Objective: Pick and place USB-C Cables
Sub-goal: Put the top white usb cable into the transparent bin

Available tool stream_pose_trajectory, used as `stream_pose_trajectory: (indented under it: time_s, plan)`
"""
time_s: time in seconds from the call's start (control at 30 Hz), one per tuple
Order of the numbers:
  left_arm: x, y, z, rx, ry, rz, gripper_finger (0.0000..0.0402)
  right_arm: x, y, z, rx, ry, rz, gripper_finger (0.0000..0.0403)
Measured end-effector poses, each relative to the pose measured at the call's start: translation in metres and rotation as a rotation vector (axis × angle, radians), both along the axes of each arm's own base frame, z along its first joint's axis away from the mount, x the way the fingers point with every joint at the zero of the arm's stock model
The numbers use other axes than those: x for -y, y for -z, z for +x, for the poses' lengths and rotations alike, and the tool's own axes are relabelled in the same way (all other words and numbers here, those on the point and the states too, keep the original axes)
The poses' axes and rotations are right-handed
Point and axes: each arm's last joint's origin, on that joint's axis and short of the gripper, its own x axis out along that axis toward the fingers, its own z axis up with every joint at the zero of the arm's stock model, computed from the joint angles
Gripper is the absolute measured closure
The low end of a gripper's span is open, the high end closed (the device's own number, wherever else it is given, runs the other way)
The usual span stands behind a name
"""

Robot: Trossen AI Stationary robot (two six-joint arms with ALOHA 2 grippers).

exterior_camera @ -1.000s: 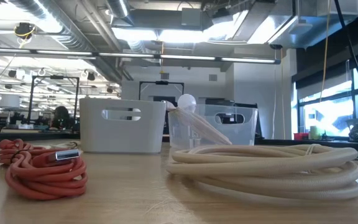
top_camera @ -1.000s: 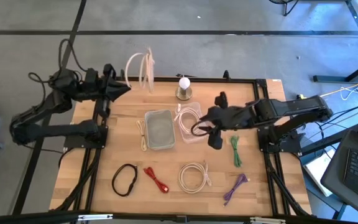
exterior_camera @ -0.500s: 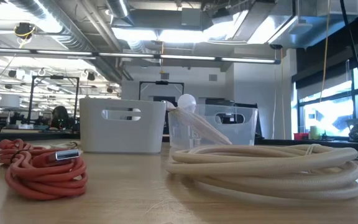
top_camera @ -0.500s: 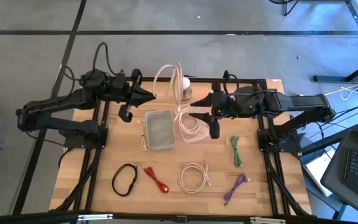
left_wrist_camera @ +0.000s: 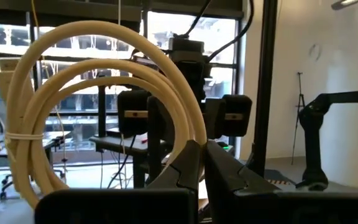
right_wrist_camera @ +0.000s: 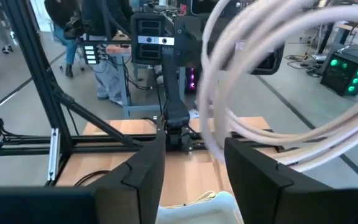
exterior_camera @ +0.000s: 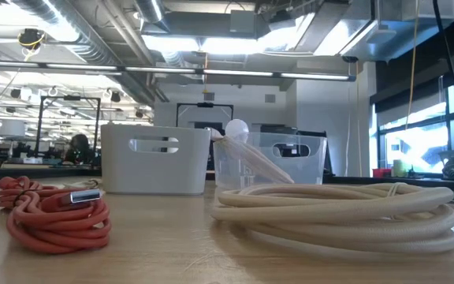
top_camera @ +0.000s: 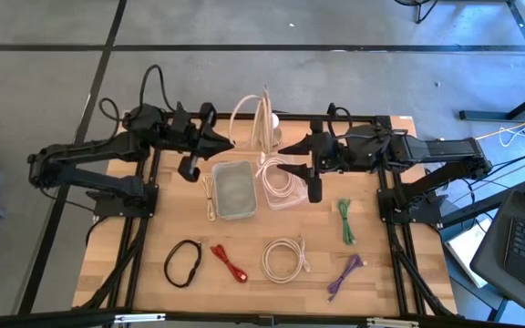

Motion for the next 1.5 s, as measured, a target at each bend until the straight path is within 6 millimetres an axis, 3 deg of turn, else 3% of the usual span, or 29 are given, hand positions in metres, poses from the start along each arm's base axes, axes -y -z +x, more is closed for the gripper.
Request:
stream_pose_trajectory:
  time_s: [0.7,0.83,1.0,1.07,1.2,1.5]
  plan:
    - [0.000,0.011,0.033,0.054,0.040,-0.005,0.0399,0.002,-0.004,0.001,0.046,-0.019,-0.025,0.0239]
    - [0.000,0.011,0.033,0.050,0.046,-0.025,0.0399,0.002,-0.005,0.001,0.046,-0.021,-0.034,0.0275]
    - [0.000,0.011,0.033,0.050,0.048,-0.026,0.0398,0.002,-0.004,0.002,0.041,-0.022,-0.038,0.0371]
    - [0.000,0.011,0.033,0.050,0.047,-0.026,0.0396,0.002,-0.004,0.002,0.040,-0.009,-0.044,0.0373]
    - [0.001,0.011,0.034,0.053,0.044,-0.012,0.0368,0.003,-0.002,0.002,0.026,0.008,-0.052,0.0373]
    - [0.001,0.011,0.034,0.047,0.032,-0.061,0.0246,0.005,-0.001,0.001,0.007,0.084,-0.092,0.0373]
